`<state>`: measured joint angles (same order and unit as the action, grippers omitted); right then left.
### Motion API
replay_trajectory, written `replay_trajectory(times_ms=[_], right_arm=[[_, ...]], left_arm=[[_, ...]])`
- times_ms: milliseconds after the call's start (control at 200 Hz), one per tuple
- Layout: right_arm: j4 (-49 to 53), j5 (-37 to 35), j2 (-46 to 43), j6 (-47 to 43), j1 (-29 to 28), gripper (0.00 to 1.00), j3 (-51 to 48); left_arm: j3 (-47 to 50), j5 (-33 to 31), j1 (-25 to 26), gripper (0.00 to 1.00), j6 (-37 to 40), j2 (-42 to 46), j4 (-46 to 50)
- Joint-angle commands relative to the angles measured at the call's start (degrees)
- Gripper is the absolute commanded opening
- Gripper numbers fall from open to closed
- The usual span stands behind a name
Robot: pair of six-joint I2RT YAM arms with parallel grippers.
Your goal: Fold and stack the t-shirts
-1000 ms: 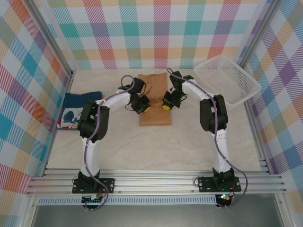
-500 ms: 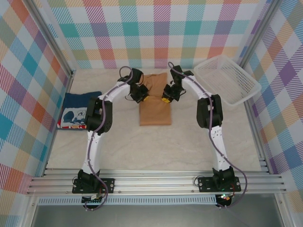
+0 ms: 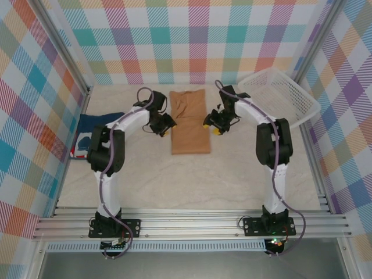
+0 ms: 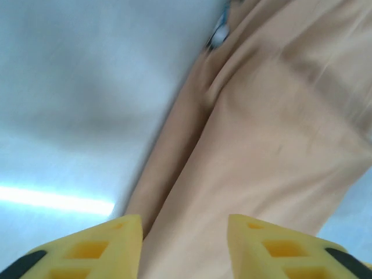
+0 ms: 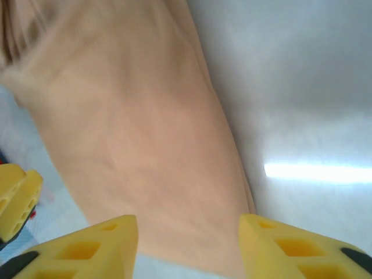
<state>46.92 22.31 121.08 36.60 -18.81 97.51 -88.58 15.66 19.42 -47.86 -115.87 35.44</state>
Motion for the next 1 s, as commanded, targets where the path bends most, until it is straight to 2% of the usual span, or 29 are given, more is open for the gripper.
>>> replay_trajectory(times_ms=[0,160,405,465,570,680,730,815,995], right_arm=[[-6.4,4.6,-3.8,0.0,-0.4,0.54,-9.9],[-9.4,7.3,-5.3,1.5,-1.5,0.55,-16.1],[-12.9,8.2,-4.6,5.0,-2.4,0.5,-20.6],[-13.6,8.7,-4.0,5.4,-2.5,0.46,-20.9],[-13.1,8.1,-2.5,5.4,-2.6,0.37,-20.4],[-13.1,7.3,-2.7,5.3,-2.5,0.13,-20.6],[-12.9,6.7,-4.0,5.2,-2.6,0.09,-21.3],[-11.9,5.7,-6.8,4.0,-2.8,0.0,-22.5],[-7.6,7.2,-12.5,0.7,-4.7,0.0,-27.1]], left_arm=[[9.3,3.9,0.5,0.47,0.0,4.8,-2.9],[17.3,7.4,2.4,0.51,-2.9,7.6,-11.4],[18.6,6.2,5.8,0.47,-4.2,6.1,-11.6],[19.4,6.3,5.8,0.44,-4.2,5.6,-12.3],[19.2,5.4,6.1,0.3,-3.5,4.9,-11.6],[19.4,4.7,6.2,0.08,-3.2,5.0,-11.7],[19.7,4.7,6.3,0.02,-3.1,5.9,-11.8],[20.4,5.0,6.6,0.0,-2.8,7.8,-10.8],[25.2,6.8,8.2,0.0,-2.7,14.4,-7.8]])
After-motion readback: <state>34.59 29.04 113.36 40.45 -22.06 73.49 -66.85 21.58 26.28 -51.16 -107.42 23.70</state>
